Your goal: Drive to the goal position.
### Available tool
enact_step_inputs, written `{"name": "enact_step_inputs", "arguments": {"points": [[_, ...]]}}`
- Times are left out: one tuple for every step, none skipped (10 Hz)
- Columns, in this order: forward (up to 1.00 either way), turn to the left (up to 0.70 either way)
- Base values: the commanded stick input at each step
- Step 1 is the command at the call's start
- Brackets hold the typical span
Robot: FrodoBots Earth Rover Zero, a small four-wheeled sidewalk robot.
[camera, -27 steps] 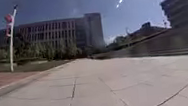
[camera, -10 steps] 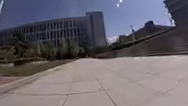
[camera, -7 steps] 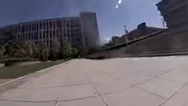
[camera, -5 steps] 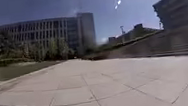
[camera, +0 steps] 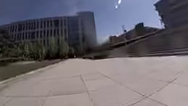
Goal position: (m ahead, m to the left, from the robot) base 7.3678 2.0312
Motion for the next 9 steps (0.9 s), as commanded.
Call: {"name": "enact_step_inputs", "arguments": {"points": [[0.85, 0.00], [0.85, 0.00], [0.85, 0.00], [0.85, 0.00], [0.85, 0.00], [0.85, 0.00], [0.85, 0.00], [0.85, 0.00], [0.85, 0.00]]}}
